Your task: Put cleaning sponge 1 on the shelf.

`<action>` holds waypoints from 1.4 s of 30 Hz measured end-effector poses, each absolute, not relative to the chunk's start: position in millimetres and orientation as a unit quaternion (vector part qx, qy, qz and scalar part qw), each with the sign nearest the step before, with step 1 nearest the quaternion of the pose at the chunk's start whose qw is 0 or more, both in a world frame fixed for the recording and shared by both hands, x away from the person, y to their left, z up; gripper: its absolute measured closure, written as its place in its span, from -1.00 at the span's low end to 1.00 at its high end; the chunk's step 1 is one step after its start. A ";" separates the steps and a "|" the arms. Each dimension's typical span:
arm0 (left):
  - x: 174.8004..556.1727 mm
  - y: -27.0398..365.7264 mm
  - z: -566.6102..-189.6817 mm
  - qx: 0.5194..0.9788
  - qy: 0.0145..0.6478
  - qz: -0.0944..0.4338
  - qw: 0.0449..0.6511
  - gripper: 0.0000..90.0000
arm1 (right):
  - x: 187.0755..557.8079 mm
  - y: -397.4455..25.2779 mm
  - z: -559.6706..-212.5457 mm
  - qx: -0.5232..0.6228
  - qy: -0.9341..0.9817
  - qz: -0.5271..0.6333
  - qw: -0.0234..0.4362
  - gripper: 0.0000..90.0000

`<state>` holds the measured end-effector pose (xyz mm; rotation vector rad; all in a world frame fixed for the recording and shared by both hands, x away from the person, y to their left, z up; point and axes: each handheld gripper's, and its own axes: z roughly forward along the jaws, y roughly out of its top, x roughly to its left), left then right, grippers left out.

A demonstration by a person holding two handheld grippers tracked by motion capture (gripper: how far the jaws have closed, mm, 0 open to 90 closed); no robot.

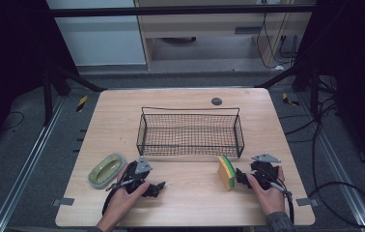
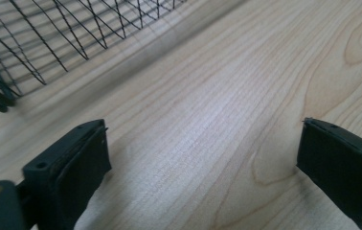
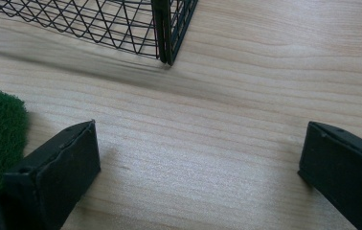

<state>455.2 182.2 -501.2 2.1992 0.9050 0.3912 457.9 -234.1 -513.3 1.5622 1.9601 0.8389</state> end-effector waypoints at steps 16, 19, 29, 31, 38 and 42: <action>446.0 229.1 -442.0 0.818 0.379 0.198 0.385 -0.90 | 458.1 -236.7 -513.2 0.560 0.728 0.312 0.243 -0.98; 445.8 233.2 -435.4 0.821 0.373 0.201 0.382 -0.93 | 458.2 -236.4 -513.3 0.561 0.728 0.312 0.241 -0.98; 444.6 241.9 -425.8 0.839 0.368 0.218 0.337 -0.90 | 457.6 -238.1 -513.0 0.551 0.737 0.314 0.236 -0.99; 444.1 242.9 -425.2 0.840 0.365 0.225 0.333 -0.90 | 457.7 -238.5 -512.6 0.548 0.740 0.312 0.234 -0.98; 449.7 262.7 -411.6 0.858 0.362 0.228 0.285 -0.90 | 457.0 -238.9 -512.5 0.546 0.742 0.314 0.232 -0.98; 459.0 273.2 -409.0 0.866 0.371 0.222 0.250 -0.85 | 456.3 -238.6 -512.8 0.547 0.740 0.314 0.234 -0.98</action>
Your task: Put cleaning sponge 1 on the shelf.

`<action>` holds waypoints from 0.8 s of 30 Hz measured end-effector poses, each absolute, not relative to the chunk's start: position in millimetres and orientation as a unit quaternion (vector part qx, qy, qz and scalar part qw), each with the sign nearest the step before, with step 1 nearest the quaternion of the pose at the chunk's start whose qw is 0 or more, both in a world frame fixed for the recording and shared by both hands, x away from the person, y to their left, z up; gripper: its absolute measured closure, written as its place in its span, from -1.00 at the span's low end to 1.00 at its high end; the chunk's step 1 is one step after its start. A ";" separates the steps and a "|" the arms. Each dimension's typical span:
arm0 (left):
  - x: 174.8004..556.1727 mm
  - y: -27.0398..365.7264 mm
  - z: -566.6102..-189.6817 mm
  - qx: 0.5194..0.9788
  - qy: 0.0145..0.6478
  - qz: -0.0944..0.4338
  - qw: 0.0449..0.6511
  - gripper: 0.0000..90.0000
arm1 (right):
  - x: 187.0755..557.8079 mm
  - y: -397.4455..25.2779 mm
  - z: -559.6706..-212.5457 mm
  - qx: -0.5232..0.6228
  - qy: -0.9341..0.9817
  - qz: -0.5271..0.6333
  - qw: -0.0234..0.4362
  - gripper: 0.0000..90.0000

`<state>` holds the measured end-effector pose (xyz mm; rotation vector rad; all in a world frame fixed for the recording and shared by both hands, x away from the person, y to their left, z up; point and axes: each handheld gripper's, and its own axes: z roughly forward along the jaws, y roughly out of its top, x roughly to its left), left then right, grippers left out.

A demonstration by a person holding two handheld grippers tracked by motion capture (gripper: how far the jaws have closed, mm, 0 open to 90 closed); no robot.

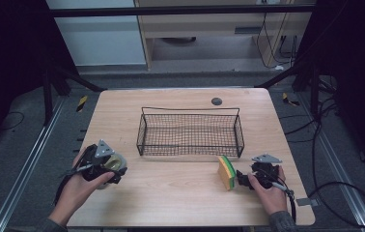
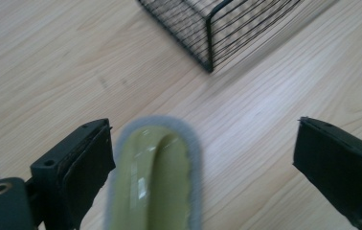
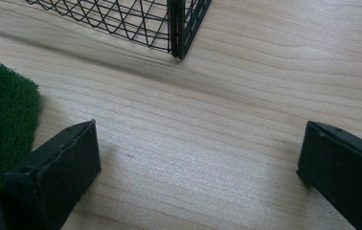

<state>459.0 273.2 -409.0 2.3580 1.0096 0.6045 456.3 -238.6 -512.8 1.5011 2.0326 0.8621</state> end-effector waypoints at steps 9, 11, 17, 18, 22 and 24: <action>478.9 290.7 -413.5 0.889 0.394 0.140 0.188 -0.73 | 456.1 -238.5 -512.4 0.546 0.742 0.312 0.232 -0.98; 484.5 294.4 -413.1 0.890 0.397 0.118 0.189 -0.70 | 456.1 -238.4 -512.3 0.546 0.742 0.312 0.232 -0.98; 498.3 298.4 -412.9 0.906 0.382 0.103 0.149 -0.50 | 455.5 -238.5 -512.1 0.545 0.744 0.310 0.231 -0.98; 499.4 297.8 -412.8 0.909 0.379 0.106 0.139 -0.46 | 455.5 -238.5 -512.0 0.545 0.744 0.310 0.231 -0.98; 504.8 299.3 -415.6 0.912 0.380 0.093 0.127 -0.41 | 455.5 -238.4 -511.9 0.546 0.744 0.310 0.230 -0.98; 507.3 299.8 -419.6 0.916 0.374 0.090 0.114 -0.36 | 455.5 -238.4 -511.9 0.546 0.744 0.310 0.231 -0.98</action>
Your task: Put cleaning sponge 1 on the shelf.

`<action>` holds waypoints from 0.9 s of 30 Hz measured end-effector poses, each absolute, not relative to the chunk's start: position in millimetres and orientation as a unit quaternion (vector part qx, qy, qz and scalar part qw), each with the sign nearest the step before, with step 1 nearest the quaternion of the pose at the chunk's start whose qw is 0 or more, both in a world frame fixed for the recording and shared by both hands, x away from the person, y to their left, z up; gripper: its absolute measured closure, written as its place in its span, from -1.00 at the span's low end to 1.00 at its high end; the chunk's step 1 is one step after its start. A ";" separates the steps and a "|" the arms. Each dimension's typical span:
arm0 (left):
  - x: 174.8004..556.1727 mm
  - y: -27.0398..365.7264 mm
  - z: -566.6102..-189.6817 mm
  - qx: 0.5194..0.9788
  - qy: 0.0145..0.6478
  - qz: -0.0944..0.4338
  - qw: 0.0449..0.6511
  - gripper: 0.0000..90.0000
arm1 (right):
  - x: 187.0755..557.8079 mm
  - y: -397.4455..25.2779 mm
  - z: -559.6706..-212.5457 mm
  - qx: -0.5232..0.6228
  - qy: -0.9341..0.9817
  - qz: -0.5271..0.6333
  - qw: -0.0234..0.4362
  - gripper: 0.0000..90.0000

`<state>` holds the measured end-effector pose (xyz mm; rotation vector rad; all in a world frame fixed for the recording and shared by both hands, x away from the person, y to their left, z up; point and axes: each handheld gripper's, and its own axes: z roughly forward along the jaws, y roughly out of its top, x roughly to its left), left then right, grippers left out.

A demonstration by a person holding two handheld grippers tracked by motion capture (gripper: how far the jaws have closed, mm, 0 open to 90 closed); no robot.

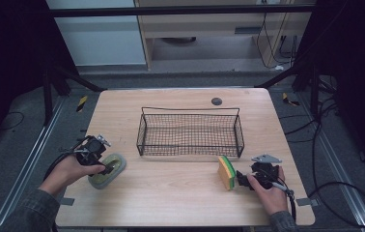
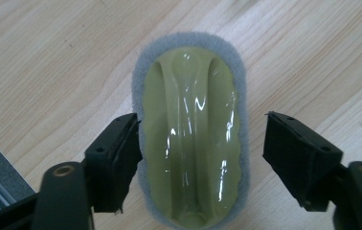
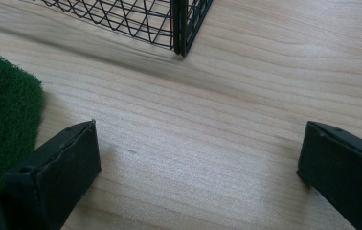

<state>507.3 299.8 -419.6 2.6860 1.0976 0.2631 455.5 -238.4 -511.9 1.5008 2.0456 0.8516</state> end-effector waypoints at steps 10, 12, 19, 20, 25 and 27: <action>512.7 307.8 -425.5 0.915 0.379 0.082 0.110 -0.01 | 455.5 -238.5 -511.9 0.545 0.744 0.310 0.230 -0.98; 513.1 308.4 -427.1 0.916 0.379 0.076 0.111 0.06 | 455.5 -238.6 -511.9 0.545 0.745 0.310 0.230 -0.98; 514.5 306.1 -432.5 0.919 0.374 0.068 0.101 0.19 | 455.4 -238.7 -511.8 0.544 0.745 0.310 0.229 -0.98; 514.7 305.9 -432.4 0.919 0.375 0.066 0.105 0.22 | 455.4 -238.7 -511.8 0.544 0.746 0.310 0.229 -0.98; 515.5 303.2 -431.8 0.920 0.372 0.064 0.107 0.38 | 455.4 -238.8 -511.8 0.543 0.746 0.310 0.228 -0.98; 516.5 302.6 -432.7 0.921 0.371 0.066 0.100 0.48 | 455.4 -238.9 -511.7 0.543 0.746 0.310 0.228 -0.98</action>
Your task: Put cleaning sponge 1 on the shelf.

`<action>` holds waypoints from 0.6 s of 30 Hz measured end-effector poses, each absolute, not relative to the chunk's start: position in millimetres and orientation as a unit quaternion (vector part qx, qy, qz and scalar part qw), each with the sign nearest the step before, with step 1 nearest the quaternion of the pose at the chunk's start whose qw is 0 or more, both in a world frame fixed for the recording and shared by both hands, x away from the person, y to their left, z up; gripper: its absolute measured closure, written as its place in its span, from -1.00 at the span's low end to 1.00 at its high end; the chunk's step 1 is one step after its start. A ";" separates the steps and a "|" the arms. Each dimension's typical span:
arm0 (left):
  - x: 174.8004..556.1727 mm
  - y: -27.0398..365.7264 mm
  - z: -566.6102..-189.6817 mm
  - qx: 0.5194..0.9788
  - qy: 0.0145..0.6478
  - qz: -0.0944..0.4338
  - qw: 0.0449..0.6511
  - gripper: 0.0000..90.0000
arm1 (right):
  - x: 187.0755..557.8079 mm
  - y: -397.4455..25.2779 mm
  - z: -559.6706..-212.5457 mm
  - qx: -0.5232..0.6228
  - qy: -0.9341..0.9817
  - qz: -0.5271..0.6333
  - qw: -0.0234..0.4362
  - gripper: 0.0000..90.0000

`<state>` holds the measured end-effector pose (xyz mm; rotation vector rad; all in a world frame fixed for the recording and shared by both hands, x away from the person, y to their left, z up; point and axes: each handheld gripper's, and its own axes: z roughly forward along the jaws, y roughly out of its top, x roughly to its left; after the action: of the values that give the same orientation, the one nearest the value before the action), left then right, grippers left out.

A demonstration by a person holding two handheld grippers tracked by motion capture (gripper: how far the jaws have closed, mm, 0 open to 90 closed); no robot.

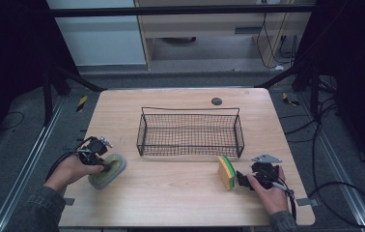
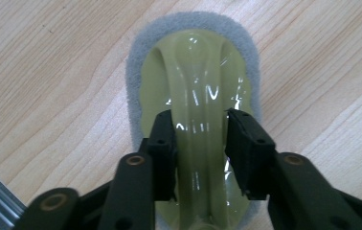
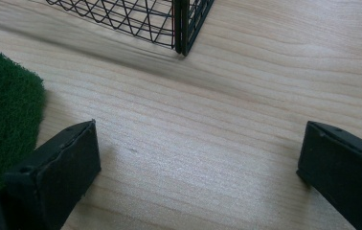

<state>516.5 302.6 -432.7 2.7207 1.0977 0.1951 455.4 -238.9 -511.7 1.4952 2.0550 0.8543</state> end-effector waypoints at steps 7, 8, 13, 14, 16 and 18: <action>511.3 304.0 -425.7 0.924 0.357 0.080 0.109 0.57 | 455.3 -238.9 -511.8 0.543 0.746 0.311 0.228 -0.98; 509.7 303.8 -424.1 0.925 0.353 0.084 0.111 0.57 | 455.3 -239.0 -511.8 0.542 0.746 0.311 0.228 -0.98; 501.9 301.7 -414.2 0.934 0.322 0.104 0.117 0.57 | 455.1 -239.0 -512.0 0.542 0.746 0.311 0.229 -0.98; 499.0 300.2 -410.3 0.936 0.312 0.114 0.119 0.57 | 455.1 -239.0 -512.0 0.542 0.746 0.312 0.229 -0.98; 493.8 297.3 -403.0 0.939 0.293 0.129 0.123 0.58 | 454.9 -239.2 -512.1 0.542 0.746 0.312 0.230 -0.98; 488.8 293.7 -395.9 0.941 0.279 0.142 0.130 0.58 | 455.1 -239.4 -512.3 0.540 0.747 0.312 0.231 -0.98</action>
<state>488.8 293.7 -395.9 2.7336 0.8117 0.4119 455.1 -239.4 -512.3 1.4841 2.0535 0.8579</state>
